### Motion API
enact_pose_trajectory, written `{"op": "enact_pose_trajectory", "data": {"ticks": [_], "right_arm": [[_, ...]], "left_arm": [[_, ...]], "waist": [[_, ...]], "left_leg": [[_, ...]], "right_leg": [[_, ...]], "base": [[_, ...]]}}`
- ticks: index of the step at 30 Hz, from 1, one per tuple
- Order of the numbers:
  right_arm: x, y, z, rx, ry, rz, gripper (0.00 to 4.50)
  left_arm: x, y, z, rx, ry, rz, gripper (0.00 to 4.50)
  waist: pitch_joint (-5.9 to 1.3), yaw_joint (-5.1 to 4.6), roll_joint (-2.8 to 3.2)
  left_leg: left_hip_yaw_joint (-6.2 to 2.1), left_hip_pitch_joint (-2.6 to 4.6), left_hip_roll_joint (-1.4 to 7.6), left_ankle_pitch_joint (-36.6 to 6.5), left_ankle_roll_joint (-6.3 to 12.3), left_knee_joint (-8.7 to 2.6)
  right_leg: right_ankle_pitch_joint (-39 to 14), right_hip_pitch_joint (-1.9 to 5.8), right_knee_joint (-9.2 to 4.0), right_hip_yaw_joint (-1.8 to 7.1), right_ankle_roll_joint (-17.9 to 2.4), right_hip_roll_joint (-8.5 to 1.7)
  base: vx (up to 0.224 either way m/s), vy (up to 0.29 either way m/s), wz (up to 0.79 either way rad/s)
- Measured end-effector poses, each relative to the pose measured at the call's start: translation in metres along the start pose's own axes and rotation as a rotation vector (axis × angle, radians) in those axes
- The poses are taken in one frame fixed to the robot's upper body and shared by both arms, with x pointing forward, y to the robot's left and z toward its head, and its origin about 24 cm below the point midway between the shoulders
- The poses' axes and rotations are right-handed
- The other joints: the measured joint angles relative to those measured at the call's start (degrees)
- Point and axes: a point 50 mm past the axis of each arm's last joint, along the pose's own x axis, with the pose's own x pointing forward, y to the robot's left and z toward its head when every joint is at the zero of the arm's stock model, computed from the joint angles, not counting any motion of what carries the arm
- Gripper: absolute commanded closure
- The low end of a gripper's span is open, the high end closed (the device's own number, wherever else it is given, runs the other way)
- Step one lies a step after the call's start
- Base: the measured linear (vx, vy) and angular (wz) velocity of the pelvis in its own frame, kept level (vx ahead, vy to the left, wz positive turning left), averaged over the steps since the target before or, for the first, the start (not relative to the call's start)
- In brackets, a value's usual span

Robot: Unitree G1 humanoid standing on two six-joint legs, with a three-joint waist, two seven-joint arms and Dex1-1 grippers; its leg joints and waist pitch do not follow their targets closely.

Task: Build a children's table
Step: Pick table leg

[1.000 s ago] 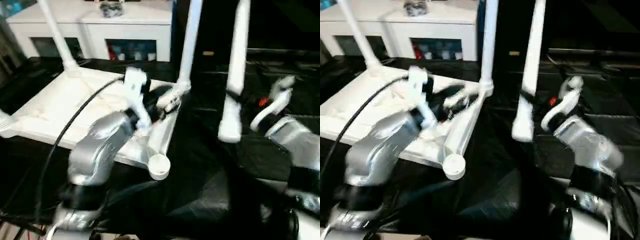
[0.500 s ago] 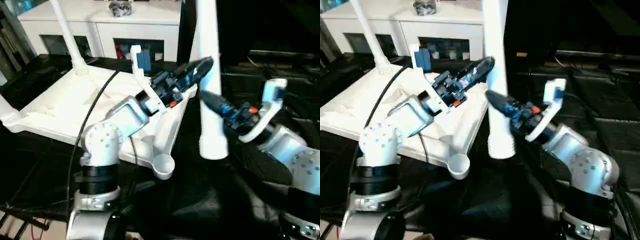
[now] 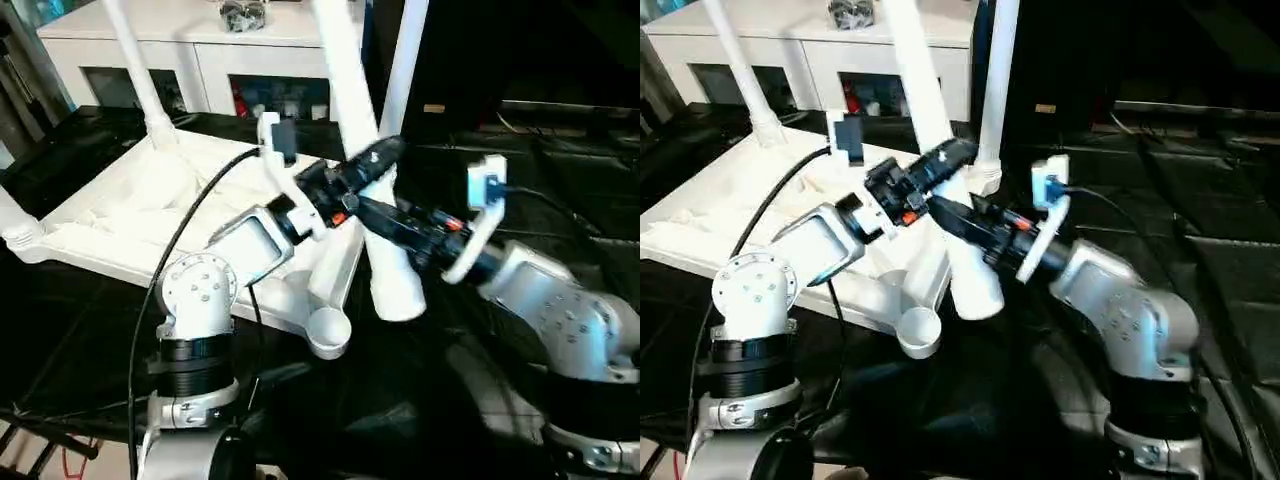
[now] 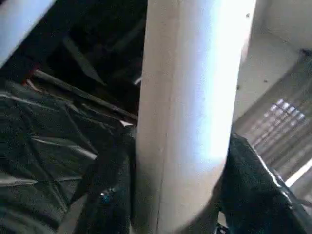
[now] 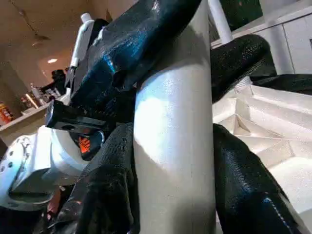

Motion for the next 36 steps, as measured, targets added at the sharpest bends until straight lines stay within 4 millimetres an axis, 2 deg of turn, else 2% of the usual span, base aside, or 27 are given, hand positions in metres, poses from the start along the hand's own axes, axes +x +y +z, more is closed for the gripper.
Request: {"op": "enact_pose_trajectory", "data": {"ticks": [4, 13, 14, 16, 18, 19, 21, 24, 36], "right_arm": [[0.004, -0.001, -0.005, 0.0, 0.016, -0.015, 2.7], [0.011, -0.002, -0.002, -0.022, 0.02, -0.015, 2.7], [0.011, -0.002, -0.002, -0.024, 0.02, -0.016, 2.35], [0.012, -0.002, -0.002, -0.025, 0.023, -0.02, 1.98], [0.012, -0.003, 0.0, -0.035, 0.051, -0.035, 1.92], [0.011, -0.004, 0.002, -0.047, 0.079, -0.043, 1.68], [0.009, -0.005, 0.005, -0.071, 0.15, -0.06, 1.54], [0.004, -0.008, 0.001, -0.08, 0.275, -0.073, 1.29], [-0.005, -0.007, -0.012, -0.025, 0.433, -0.033, 1.29]], "left_arm": [[-0.004, 0.004, -0.001, 0.002, -0.012, 0.036, 2.51], [-0.004, 0.005, 0.002, 0.032, -0.042, 0.05, 2.62], [-0.004, 0.005, 0.003, 0.038, -0.041, 0.049, 2.62], [-0.004, 0.005, 0.003, 0.059, -0.038, 0.055, 2.62], [-0.006, 0.007, 0.005, 0.103, -0.019, 0.07, 2.63], [-0.006, 0.007, 0.004, 0.125, -0.003, 0.067, 2.64], [-0.006, 0.009, 0.005, 0.167, 0.029, 0.075, 2.64], [-0.003, 0.005, 0.009, 0.217, 0.061, 0.044, 2.64], [-0.003, -0.001, 0.013, 0.28, 0.106, -0.063, 2.64]], "waist": [[0.07, -0.07, -0.19], [0.06, -0.04, -0.19], [0.07, -0.05, -0.21], [0.07, -0.05, -0.22], [0.07, -0.07, -0.22], [0.07, -0.08, -0.21], [0.07, -0.05, -0.2], [0.07, 0.05, -0.25], [0.07, -0.01, -0.29]], "left_leg": [[-0.01, -0.04, 0.0, 0.0, 0.0, 0.0], [-0.01, -0.07, 0.0, 0.0, 0.0, 0.0], [-0.01, -0.08, 0.0, 0.0, 0.0, 0.0], [-0.01, -0.07, 0.0, 0.0, 0.0, 0.0], [-0.02, -0.07, 0.0, 0.0, 0.0, 0.0], [-0.02, -0.06, 0.0, 0.0, 0.0, 0.01], [-0.03, -0.06, 0.0, 0.01, -0.02, 0.01], [-0.02, -0.08, 0.0, 0.02, -0.02, 0.02], [0.02, -0.09, 0.0, 0.04, 0.0, 0.05]], "right_leg": [[-0.01, -0.03, -0.01, -0.01, 0.02, 0.0], [0.01, -0.04, -0.01, -0.01, 0.03, 0.0], [0.01, -0.04, -0.01, -0.01, 0.03, 0.0], [0.01, -0.04, -0.01, -0.01, 0.03, 0.0], [0.02, -0.04, 0.0, 0.0, 0.04, 0.0], [0.03, -0.04, 0.0, 0.0, 0.06, 0.0], [0.05, -0.03, 0.0, 0.0, 0.08, 0.0], [0.06, -0.02, 0.0, 0.03, 0.09, 0.0], [0.09, -0.04, 0.04, 0.04, 0.04, -0.01]], "base": [[0.0, 0.0, 0.0], [0.0, 0.0, 0.0], [0.0, 0.0, 0.0], [0.0, 0.0, 0.0], [0.0, 0.0, 0.0], [0.0, 0.0, 0.0], [0.0, 0.0, 0.0], [0.0, 0.0, 0.0], [0.0, 0.0, 0.0]]}}
